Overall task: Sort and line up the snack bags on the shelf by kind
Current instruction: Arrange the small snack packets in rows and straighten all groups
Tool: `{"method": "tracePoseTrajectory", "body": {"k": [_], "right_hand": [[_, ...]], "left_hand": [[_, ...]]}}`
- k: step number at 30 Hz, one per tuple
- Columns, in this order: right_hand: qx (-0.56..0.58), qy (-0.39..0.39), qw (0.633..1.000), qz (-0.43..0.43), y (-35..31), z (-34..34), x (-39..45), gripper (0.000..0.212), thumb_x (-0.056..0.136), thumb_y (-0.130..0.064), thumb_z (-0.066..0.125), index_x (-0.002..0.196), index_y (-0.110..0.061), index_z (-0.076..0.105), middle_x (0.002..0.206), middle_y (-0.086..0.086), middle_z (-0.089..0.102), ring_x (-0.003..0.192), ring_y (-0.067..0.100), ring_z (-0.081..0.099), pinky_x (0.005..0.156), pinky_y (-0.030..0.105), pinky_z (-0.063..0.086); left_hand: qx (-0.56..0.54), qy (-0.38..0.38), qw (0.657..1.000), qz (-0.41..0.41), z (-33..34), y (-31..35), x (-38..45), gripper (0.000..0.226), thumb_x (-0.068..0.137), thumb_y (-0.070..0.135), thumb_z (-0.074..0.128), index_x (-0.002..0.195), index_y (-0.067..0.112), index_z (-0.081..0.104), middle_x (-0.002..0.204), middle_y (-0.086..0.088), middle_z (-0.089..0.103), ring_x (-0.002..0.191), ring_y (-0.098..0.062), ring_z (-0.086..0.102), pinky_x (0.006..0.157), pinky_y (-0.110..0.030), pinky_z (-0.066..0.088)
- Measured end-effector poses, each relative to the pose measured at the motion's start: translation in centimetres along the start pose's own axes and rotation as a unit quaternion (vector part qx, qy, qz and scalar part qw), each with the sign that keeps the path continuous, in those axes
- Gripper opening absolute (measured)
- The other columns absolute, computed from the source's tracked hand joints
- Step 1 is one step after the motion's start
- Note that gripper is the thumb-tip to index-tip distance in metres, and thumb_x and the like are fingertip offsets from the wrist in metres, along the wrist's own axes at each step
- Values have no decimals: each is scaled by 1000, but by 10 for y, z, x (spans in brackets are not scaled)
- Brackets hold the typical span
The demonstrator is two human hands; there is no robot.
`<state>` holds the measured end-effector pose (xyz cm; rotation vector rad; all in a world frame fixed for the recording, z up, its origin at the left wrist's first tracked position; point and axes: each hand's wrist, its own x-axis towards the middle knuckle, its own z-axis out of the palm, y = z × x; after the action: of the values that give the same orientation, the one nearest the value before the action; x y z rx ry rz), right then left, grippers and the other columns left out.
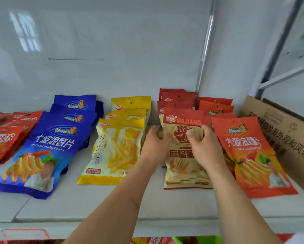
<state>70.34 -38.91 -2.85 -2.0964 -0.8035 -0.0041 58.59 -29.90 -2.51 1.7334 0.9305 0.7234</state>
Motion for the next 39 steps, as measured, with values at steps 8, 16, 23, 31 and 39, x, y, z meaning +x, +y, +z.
{"method": "tracePoseTrajectory", "body": {"k": [8, 16, 23, 31, 39], "right_hand": [[80, -79, 992, 63, 18, 9, 29, 76, 92, -51, 58, 150, -13, 27, 138, 0, 51, 130, 25, 49, 101, 33, 41], [155, -126, 978, 55, 30, 14, 36, 77, 87, -56, 61, 150, -28, 27, 137, -11, 50, 128, 21, 51, 107, 41, 42], [167, -126, 975, 77, 40, 23, 31, 85, 75, -74, 55, 145, -29, 35, 136, -5, 55, 123, 22, 55, 101, 42, 46], [129, -123, 982, 55, 33, 32, 33, 62, 90, -58, 57, 136, -20, 40, 122, -4, 55, 118, 24, 56, 88, 34, 45], [-68, -35, 996, -52, -8, 16, 66, 83, 94, -65, 39, 158, -22, 7, 165, 5, 7, 152, 26, 8, 119, 51, 16]], "left_hand": [[-144, -22, 983, -116, 27, 10, 47, 84, 82, 63, 64, 151, 24, 35, 128, -4, 68, 109, -26, 69, 99, -49, 54], [-142, -58, 986, -68, 28, 15, 65, 20, 97, 37, 62, 114, 26, 62, 97, -5, 79, 90, -26, 76, 90, -50, 59], [-34, 16, 997, -72, 40, -4, 29, 53, 89, 59, 61, 124, 23, 45, 110, 2, 67, 94, -16, 69, 76, -35, 59], [43, 33, 996, -64, 39, -11, 27, 72, 85, 66, 55, 138, 20, 38, 132, -4, 58, 112, -24, 62, 93, -45, 54], [226, 41, 972, 46, 42, -21, -17, 93, 95, 64, 42, 159, 17, -6, 168, -4, -1, 155, -23, 0, 123, -40, 14]]}}
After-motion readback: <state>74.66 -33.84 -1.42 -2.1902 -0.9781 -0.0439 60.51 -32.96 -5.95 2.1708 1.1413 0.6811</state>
